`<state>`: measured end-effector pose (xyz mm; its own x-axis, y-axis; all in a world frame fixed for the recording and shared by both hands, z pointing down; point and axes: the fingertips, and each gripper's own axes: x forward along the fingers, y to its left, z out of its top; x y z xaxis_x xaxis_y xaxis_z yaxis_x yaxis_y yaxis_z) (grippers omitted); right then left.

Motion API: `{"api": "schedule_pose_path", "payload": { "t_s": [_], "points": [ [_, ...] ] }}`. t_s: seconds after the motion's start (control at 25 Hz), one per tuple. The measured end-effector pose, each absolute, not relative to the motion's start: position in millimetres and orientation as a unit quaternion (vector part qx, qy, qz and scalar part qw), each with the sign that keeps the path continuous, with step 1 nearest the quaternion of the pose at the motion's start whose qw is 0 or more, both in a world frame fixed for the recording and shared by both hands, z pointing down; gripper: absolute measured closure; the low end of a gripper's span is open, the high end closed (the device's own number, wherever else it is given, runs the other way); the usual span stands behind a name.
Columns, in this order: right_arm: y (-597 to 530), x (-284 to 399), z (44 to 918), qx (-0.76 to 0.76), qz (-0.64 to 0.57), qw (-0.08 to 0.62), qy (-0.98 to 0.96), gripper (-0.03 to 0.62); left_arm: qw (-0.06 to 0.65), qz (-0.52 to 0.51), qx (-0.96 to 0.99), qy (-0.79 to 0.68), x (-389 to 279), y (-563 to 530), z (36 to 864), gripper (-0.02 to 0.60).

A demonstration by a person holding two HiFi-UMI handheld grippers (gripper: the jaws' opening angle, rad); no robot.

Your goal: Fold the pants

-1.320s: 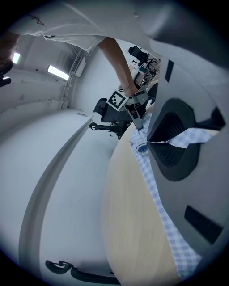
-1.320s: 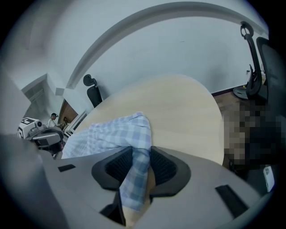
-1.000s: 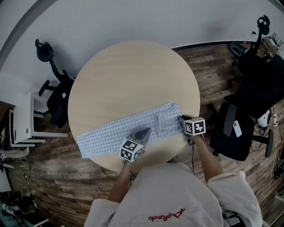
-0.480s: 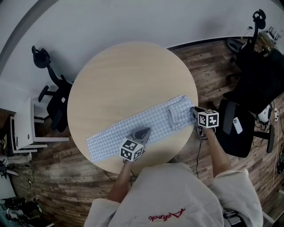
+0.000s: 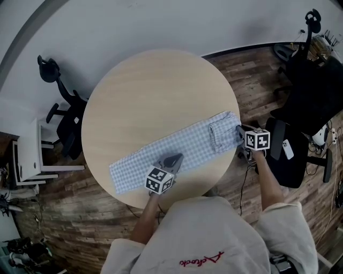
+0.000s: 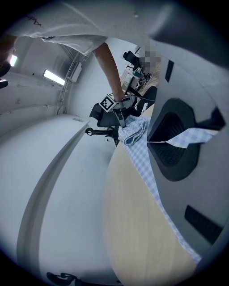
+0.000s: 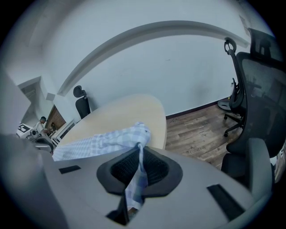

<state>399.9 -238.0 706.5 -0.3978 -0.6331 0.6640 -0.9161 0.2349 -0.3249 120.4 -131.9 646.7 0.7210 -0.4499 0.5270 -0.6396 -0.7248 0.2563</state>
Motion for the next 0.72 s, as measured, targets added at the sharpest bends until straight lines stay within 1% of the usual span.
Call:
{"api": "schedule_pose_path", "payload": {
  "t_s": [0.28,0.52,0.72],
  "points": [
    [-224.8,370.2,652.8,0.504,0.305,0.191,-0.786,0.542,0.211,0.21,0.908,-0.295,107.7,-124.5,643.6,0.548],
    [-206.5,311.0,601.6,0.475,0.273,0.191,-0.815,0.542,0.203,0.195,0.914,-0.291,91.2,-112.3,632.6,0.548],
    [-193.8,253.5,580.9,0.452,0.257,0.201,-0.83,0.542,0.201,0.179,0.914,-0.304,62.7,-106.0,623.5,0.548]
  ]
}}
